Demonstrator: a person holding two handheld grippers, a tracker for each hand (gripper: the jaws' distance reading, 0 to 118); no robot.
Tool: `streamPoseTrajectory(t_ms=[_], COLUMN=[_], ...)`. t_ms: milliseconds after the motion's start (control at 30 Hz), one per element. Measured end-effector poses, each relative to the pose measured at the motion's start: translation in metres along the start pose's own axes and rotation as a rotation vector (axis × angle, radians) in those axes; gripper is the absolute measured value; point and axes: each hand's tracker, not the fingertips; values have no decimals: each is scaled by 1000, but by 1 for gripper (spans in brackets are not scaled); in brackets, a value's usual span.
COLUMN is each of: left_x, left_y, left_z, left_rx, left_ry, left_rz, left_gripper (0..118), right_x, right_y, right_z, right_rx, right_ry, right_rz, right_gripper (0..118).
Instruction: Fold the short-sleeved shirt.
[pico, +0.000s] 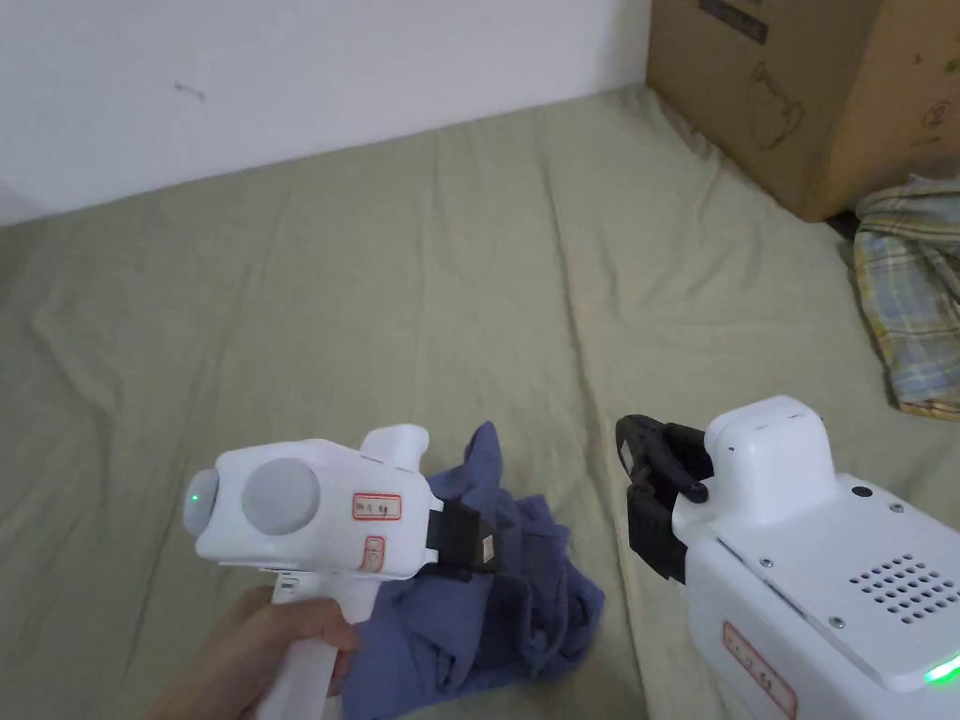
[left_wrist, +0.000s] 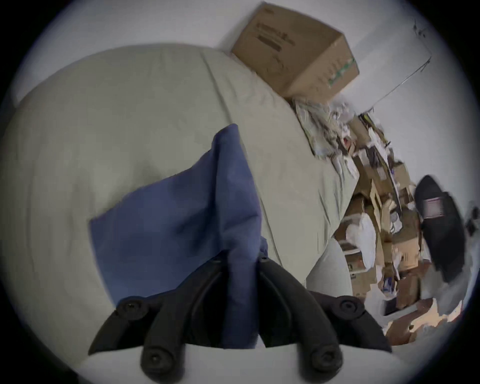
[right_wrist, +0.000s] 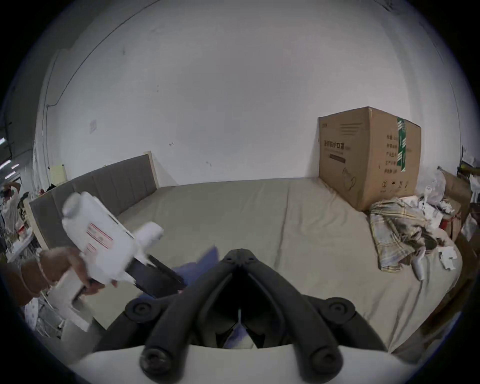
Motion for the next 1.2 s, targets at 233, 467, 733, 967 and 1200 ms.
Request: streamPoseTrajectory(t_ms=[233,467,733,967,1200], left_x=[-13,-42,-42,-2,31], left_y=[2,-11,-33,-28,-18], left_z=[-17,32,-7,-69,-78], left_rx=[21,131,35,-36,-53], left_ry=[-14,48,14,27,51], left_rz=[86,153,193,113,5], left_gripper=[91,44,5,5,5], right_x=[9,13,15,24,31], right_y=[-13,-15,-20,-27,-32], right_z=[-4,-15,-20,-21,-19], right_rx=[-48,-71,-100,-137,-162], right_ry=[-15,-14,-14,-22,-44], right_rz=[-12,-39,-52,-78,-102], right_gripper=[0,0,0,0,0])
